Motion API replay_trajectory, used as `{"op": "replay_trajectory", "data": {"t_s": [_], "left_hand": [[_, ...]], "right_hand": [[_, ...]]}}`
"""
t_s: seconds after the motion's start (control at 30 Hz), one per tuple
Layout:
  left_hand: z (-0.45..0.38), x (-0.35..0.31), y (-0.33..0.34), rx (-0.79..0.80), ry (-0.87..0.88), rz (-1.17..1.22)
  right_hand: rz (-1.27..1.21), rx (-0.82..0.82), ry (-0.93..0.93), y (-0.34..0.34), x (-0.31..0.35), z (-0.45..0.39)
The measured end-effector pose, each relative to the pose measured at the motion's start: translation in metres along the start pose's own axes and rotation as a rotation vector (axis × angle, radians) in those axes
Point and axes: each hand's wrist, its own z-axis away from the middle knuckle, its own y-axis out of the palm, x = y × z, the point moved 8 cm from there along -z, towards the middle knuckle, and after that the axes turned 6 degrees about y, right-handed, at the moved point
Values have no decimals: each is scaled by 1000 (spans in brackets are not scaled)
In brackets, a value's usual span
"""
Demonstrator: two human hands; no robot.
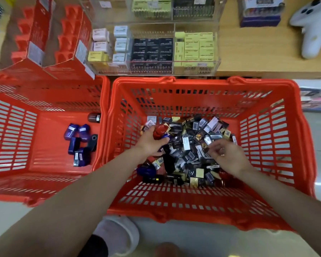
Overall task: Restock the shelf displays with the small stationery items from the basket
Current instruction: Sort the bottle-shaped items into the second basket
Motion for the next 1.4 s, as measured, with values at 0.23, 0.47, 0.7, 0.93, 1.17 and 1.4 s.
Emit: {"op": "replay_trajectory", "data": {"t_s": [0.23,0.47,0.7,0.93,1.17,1.4], "left_hand": [[27,17,-30,-202,79,73],[19,7,-37,-189,207,-174],[8,16,-39,-275,106,-95],[16,10,-41,-251,114,-44],[20,5,-45,-207,113,-90],[16,8,-41,-217,115,-82]], "right_hand": [[426,192,-335,104,86,-8],[819,80,-351,149,107,-32],[241,-1,-291,104,89,-35],[466,193,-577,109,87,-7],[1133,289,-748,166,91,8],[1331,133,-696,160,87,11]]}}
